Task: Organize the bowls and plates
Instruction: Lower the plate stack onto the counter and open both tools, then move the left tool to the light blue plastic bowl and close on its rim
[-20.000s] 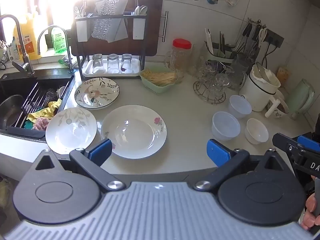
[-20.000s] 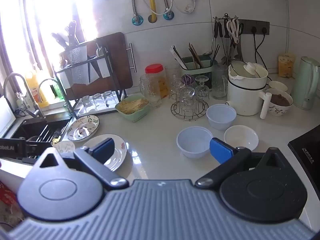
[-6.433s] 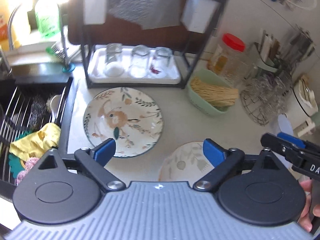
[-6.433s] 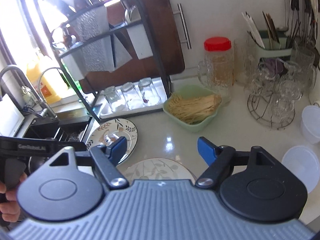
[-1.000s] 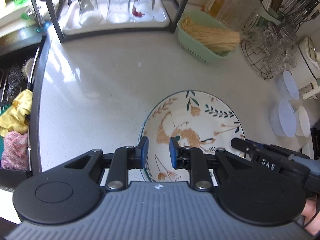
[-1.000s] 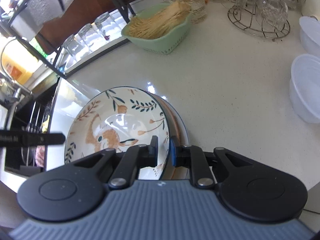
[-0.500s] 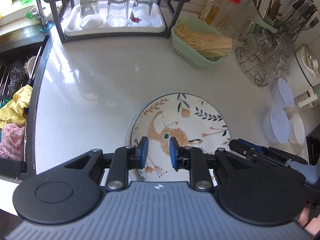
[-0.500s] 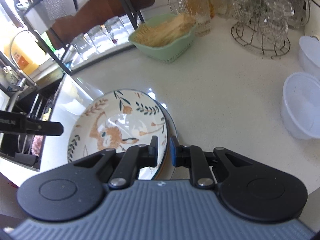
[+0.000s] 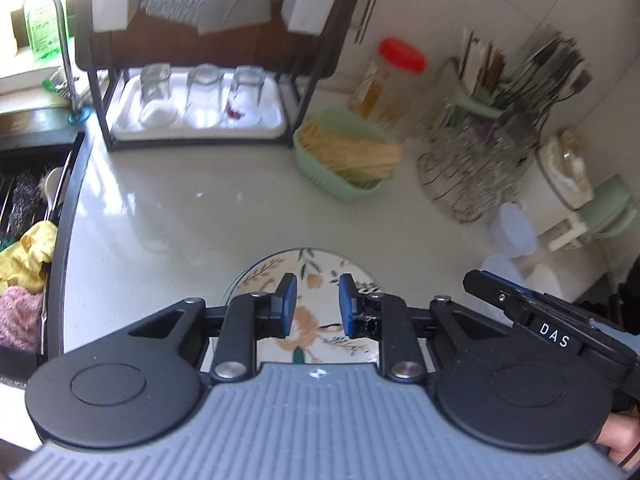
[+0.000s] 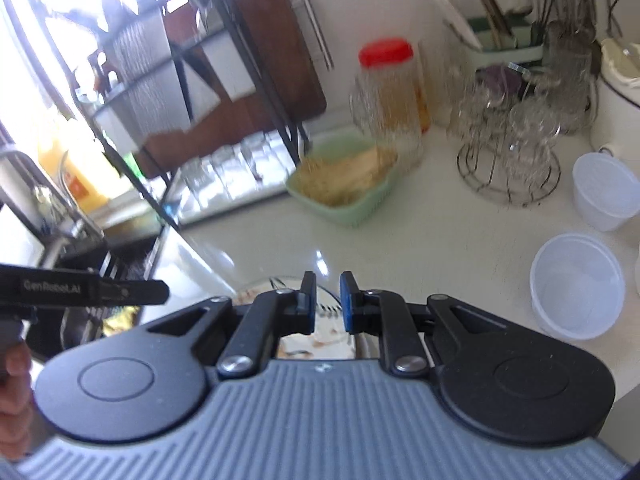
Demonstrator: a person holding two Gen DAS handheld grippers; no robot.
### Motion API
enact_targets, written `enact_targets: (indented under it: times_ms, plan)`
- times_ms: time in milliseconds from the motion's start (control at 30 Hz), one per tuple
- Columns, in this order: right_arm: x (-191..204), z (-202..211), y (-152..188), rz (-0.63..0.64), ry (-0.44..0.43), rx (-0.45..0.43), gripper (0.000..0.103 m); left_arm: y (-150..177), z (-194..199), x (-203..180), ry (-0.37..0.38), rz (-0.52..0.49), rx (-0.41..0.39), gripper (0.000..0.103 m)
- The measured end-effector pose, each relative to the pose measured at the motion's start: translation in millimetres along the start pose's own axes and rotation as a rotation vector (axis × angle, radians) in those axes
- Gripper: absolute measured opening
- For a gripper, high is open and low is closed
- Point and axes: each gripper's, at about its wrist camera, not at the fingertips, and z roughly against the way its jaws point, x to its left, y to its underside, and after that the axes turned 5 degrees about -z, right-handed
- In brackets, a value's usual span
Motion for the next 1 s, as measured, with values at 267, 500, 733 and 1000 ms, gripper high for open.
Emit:
enact_targets:
  times_ms: [267, 500, 733, 1000]
  plan:
    - [26.3, 22.1, 4.7, -0.017, 0.006, -0.04, 0.017, 2.6, 37.0, 5.6, 0.0, -0.049, -0.06, 0.025]
    - [49.8, 41.1, 17.0, -0.011, 0.052, -0.078, 0.017, 12.3, 59.1, 16.6, 0.011, -0.085, -0.101, 0.025]
    - [53.1, 48.8, 26.9, -0.02, 0.087, -0.088, 0.017, 23.2, 61.1, 21.9, 0.024, -0.089, -0.103, 0.025]
    - [25.5, 47.9, 20.9, -0.037, 0.104, -0.096, 0.017, 22.3, 40.2, 13.2, 0.012, -0.048, -0.114, 0.025]
